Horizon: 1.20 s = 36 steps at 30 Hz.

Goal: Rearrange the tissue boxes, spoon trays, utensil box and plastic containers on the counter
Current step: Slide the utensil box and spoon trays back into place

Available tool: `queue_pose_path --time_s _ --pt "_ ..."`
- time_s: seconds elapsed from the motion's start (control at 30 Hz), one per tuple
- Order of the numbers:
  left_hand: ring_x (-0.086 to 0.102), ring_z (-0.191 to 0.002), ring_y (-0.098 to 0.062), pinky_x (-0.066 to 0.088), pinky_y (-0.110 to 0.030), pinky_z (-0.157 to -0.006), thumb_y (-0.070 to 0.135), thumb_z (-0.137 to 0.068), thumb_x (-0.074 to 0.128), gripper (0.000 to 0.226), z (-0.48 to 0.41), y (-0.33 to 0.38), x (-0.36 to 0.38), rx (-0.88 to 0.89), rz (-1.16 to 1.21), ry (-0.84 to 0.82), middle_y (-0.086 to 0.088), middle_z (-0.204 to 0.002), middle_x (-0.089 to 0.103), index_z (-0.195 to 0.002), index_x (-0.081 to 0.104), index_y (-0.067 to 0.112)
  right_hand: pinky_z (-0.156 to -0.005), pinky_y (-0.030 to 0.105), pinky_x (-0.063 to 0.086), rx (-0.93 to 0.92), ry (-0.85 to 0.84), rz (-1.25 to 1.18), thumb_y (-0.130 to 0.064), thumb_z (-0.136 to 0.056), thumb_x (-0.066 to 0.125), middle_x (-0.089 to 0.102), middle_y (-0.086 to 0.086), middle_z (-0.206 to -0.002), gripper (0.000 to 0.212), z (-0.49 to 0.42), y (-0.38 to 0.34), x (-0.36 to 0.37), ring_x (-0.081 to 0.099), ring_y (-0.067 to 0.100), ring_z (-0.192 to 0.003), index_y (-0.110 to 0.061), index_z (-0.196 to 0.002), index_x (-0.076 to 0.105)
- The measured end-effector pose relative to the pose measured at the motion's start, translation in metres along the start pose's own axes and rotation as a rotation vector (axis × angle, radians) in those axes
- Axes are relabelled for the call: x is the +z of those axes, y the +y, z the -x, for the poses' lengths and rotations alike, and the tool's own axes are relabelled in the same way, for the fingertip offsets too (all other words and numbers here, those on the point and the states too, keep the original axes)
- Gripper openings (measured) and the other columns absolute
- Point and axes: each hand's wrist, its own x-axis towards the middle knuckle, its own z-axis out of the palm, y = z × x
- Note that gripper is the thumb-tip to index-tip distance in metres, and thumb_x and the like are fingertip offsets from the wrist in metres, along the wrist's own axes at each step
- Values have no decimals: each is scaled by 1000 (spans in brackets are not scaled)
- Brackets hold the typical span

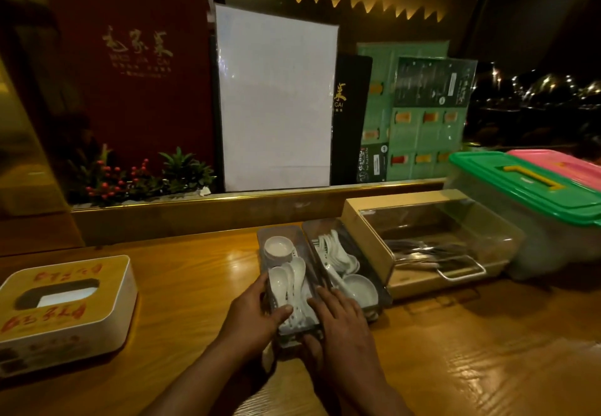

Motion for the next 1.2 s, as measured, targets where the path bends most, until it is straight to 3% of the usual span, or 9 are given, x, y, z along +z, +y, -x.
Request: queue_pose_path --time_s 0.13,0.3,0.57,0.77,0.93,1.07,1.2 --pt "55 -102 12 55 -30 -90 16 -79 80 69 -5 -1 5 -43 29 8 33 -109 60 -120 45 59 -120 35 -2 18 11 -37 -51 -94 50 18 -11 -165 63 0 -1 -2 5 14 -152 -36 -152 27" --pt "58 -111 -1 56 -40 -92 15 -81 79 78 -7 0 7 -77 49 8 21 -118 63 -143 42 45 -119 36 -2 22 9 -44 -50 -96 48 16 -11 -165 63 -2 0 -3 4 14 -152 -36 -153 24" --pt "56 -117 -10 55 -45 -94 13 -82 77 78 -8 6 11 -130 74 29 18 -116 61 -144 40 44 -117 36 -2 23 1 -46 -51 -97 48 13 -9 -166 65 -2 0 -5 4 16 -152 -36 -154 22" --pt "52 -119 -8 53 -41 -97 14 -85 75 73 -1 13 12 -109 92 75 25 -115 57 -143 40 41 -121 41 5 49 -20 -33 -51 -97 49 11 -10 -166 66 -4 -1 -7 4 17 -152 -35 -155 20" --pt "49 -129 -13 51 -37 -98 39 -86 73 77 19 8 -4 -115 -20 167 8 -148 48 -151 32 36 -121 43 15 80 -21 -4 -60 -87 47 22 -11 -164 72 -6 -5 -7 15 17 -149 -36 -152 29" --pt "52 -123 -5 53 -23 -89 32 -87 73 64 39 10 -51 21 -151 177 11 -138 51 -144 44 34 -120 46 19 89 -20 28 -66 -73 52 39 -3 -155 78 -12 -22 -13 27 22 -144 -33 -143 44" --pt "53 -113 8 53 -15 -84 31 -89 70 43 65 11 -125 192 -275 201 20 -132 55 -130 58 38 -118 48 24 -46 23 -67 -60 -73 56 45 -2 -147 70 -18 -80 -2 33 22 -138 -33 -137 50"
